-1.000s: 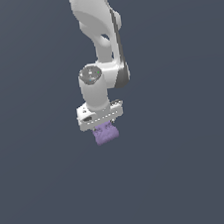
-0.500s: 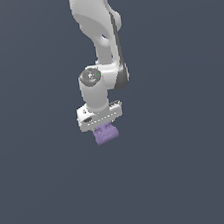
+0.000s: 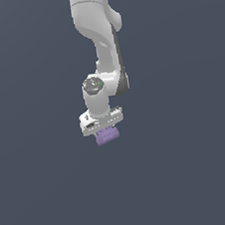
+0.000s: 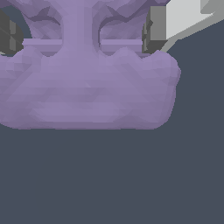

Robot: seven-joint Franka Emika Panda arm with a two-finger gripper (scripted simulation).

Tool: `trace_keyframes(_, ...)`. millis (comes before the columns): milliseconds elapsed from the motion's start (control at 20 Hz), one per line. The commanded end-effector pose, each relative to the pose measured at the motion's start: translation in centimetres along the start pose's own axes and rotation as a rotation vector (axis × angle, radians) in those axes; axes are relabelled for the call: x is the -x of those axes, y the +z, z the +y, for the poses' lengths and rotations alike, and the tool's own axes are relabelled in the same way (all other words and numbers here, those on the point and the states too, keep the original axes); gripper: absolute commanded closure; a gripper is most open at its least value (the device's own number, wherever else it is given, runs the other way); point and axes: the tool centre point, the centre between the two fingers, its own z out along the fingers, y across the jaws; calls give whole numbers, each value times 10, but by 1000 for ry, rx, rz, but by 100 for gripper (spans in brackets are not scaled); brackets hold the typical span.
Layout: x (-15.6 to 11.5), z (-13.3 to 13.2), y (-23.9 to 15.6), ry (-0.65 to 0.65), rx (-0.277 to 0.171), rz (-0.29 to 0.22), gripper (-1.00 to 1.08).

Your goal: Pick up the object and move it to a goal position.

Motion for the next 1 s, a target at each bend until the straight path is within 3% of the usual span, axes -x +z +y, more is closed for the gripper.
trace_keyframes(0,1,0,11,1,-3,-6,-92)
trace_keyframes(100,1,0,12,1,-3,-6,-92)
trace_keyframes(150,1,0,12,1,-3,-6,108)
trace_keyframes(600,1,0,12,1,-3,-6,108)
trace_keyframes(950,-2,-1,-10,-5,2,7,108)
